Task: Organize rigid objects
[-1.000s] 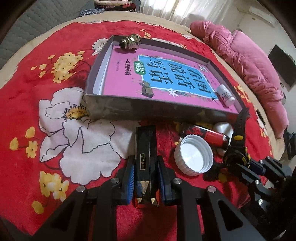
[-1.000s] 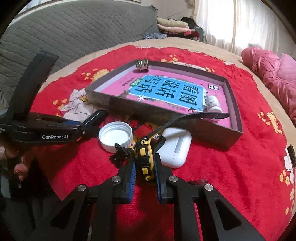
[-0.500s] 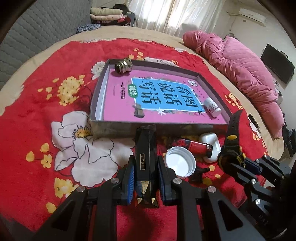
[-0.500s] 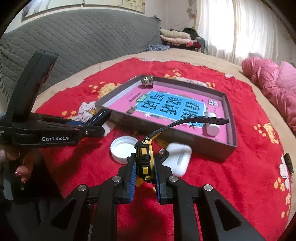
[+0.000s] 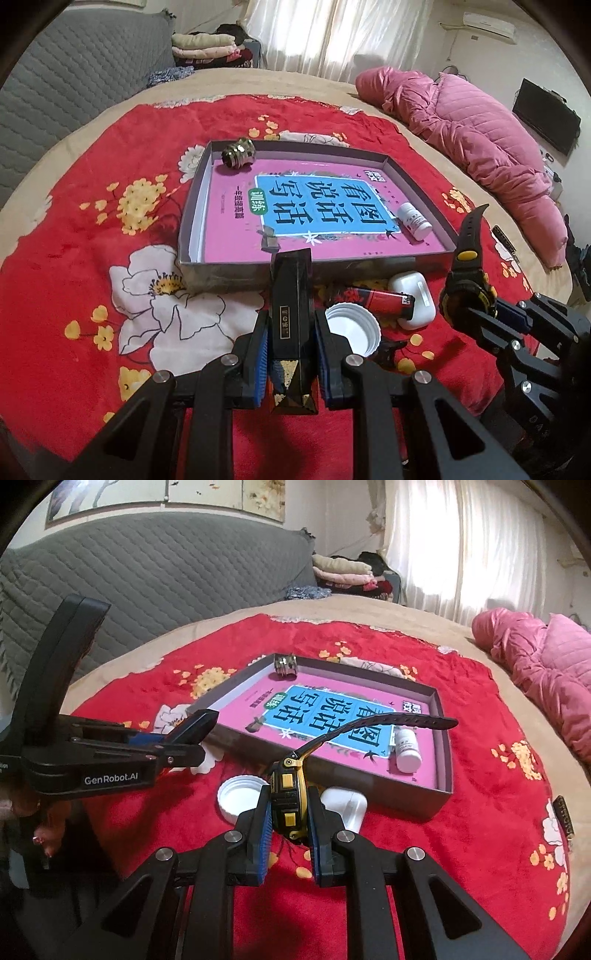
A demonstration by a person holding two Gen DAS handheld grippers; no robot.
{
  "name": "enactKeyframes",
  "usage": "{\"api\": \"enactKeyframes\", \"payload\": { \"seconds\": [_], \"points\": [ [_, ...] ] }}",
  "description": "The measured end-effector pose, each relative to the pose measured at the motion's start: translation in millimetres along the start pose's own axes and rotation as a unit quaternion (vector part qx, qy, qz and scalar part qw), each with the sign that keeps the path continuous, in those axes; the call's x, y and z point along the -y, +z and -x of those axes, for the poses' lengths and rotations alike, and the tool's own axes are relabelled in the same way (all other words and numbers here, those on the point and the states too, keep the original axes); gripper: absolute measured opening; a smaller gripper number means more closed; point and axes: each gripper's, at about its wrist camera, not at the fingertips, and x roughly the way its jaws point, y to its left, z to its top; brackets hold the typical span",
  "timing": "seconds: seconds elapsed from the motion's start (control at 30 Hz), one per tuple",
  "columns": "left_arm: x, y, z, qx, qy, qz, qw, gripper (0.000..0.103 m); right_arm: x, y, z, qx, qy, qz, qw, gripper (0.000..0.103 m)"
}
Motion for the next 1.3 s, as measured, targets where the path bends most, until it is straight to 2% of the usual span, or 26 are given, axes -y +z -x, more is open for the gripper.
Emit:
{"api": "enactKeyframes", "payload": {
  "seconds": [0.8, 1.3],
  "points": [
    [0.4, 3.7, -3.8, 0.017, 0.001, -0.003, 0.9999, 0.022, 17.4, 12.7, 6.8, 0.025, -0.031, -0.020, 0.999, 0.017],
    [-5.9, 11.7, 1.4, 0.040, 0.018, -0.007, 0.9990, 0.022, 31.5, 28.9, 12.2, 0.043, -0.061, -0.029, 0.997, 0.017]
  ]
}}
